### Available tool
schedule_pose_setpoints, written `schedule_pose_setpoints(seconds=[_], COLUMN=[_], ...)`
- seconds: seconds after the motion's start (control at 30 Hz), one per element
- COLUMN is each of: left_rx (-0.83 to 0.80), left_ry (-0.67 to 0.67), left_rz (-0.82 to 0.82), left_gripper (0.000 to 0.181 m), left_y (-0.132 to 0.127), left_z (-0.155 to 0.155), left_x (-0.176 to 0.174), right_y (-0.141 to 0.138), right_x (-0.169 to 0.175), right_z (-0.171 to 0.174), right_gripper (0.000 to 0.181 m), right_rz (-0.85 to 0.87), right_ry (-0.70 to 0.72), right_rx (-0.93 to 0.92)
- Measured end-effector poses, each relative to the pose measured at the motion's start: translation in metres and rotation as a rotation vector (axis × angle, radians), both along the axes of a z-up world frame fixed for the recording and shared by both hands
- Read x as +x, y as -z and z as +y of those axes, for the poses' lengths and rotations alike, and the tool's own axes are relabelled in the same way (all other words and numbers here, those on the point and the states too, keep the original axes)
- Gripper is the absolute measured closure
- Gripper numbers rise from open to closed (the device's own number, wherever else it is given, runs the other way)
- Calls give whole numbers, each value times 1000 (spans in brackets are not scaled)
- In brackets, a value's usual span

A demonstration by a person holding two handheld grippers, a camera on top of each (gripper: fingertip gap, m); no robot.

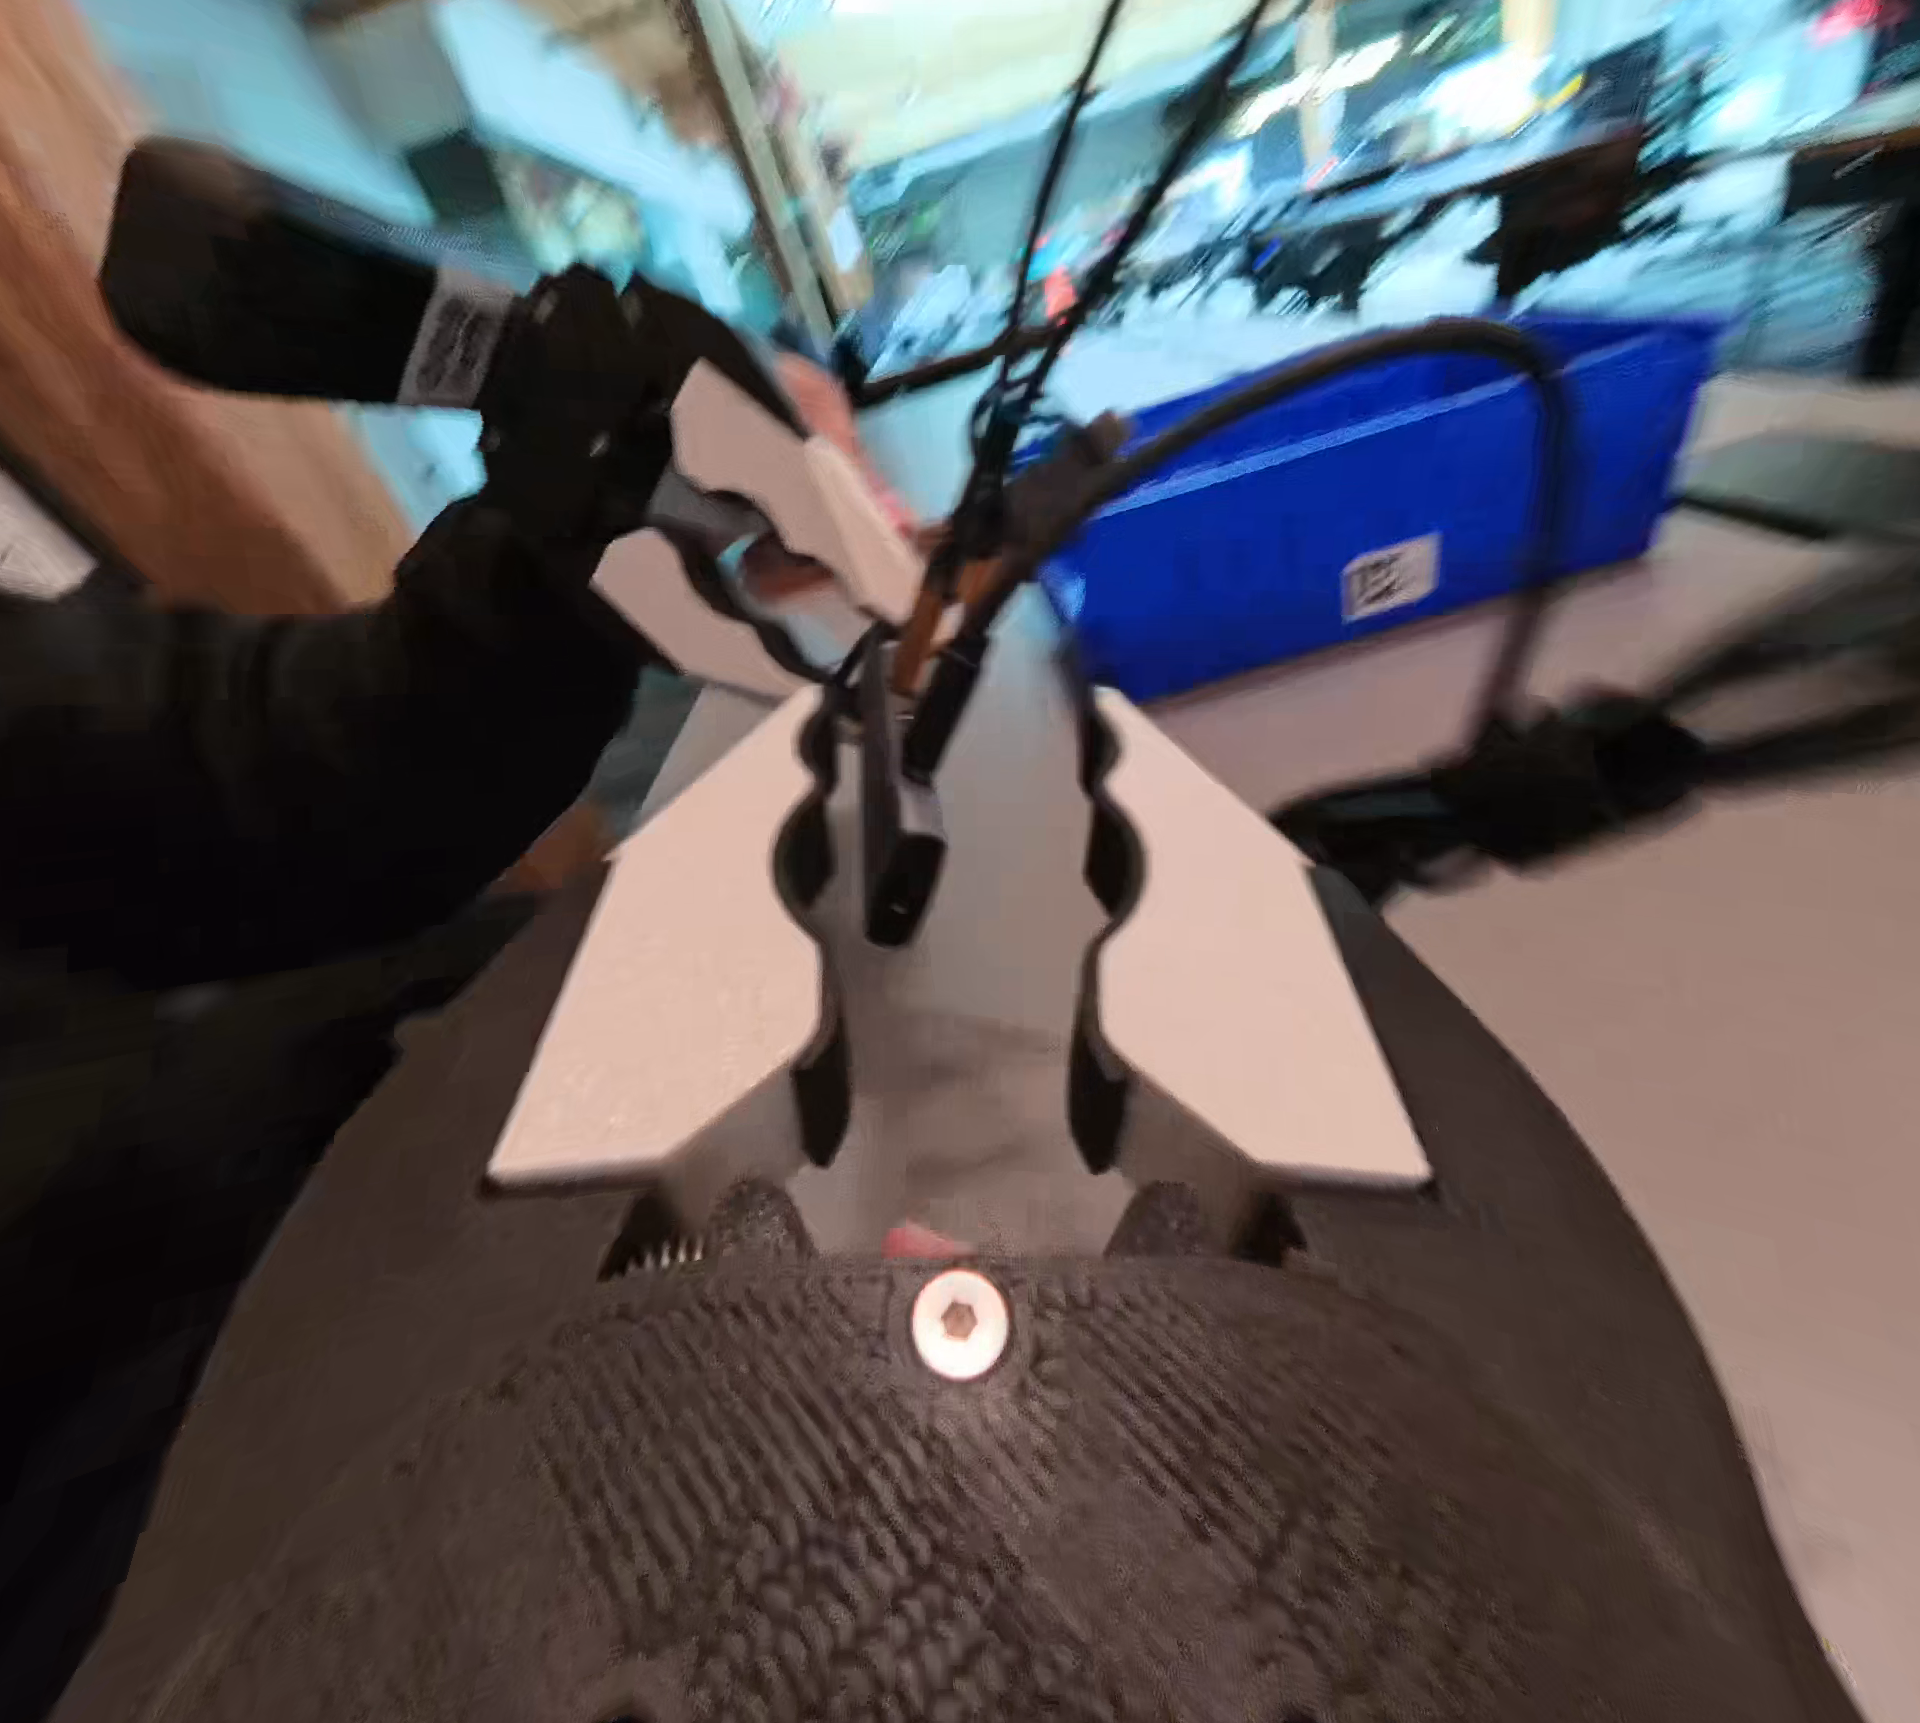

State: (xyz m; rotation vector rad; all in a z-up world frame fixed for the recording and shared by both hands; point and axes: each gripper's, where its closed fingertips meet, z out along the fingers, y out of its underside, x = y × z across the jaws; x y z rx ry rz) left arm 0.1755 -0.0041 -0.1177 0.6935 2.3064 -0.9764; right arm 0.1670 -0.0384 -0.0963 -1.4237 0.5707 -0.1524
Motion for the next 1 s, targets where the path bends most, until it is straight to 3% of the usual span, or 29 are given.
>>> schedule_pose_setpoints(seconds=[0.07, 0.13, 0.4, 0.6, 0.77, 0.9, 1.0], left_rx=[13, 48, 11, -4, -162, -404, -425], left_ry=[26, 48, 98, 112, 74, -71, -197], left_rz=[1, -35, -93, -124, 170, 545, 864], left_gripper=[160, 160, 160, 160, 150, 148, 131], left_y=[16, 28, 16, 12, -10, -45, -42], left_z=[-9, -13, -16, -13, -5, 6, 16], left_x=[-8, -9, -9, -9, -18, -12, -2], right_y=[21, 32, 23, 34, 29, 21, 15], right_x=[-11, -17, -19, -20, -10, 2, 2], right_z=[7, 11, 8, 22, 16, 4, 2], right_gripper=[161, 172, 173, 171, 174, 174, 174], right_rz=[45, 36, -8, -88, -260, -486, -678], right_ry=[-84, -120, -124, -119, 0, 163, 225], right_rx=[-89, -140, -90, -210, -300, -393, -479])
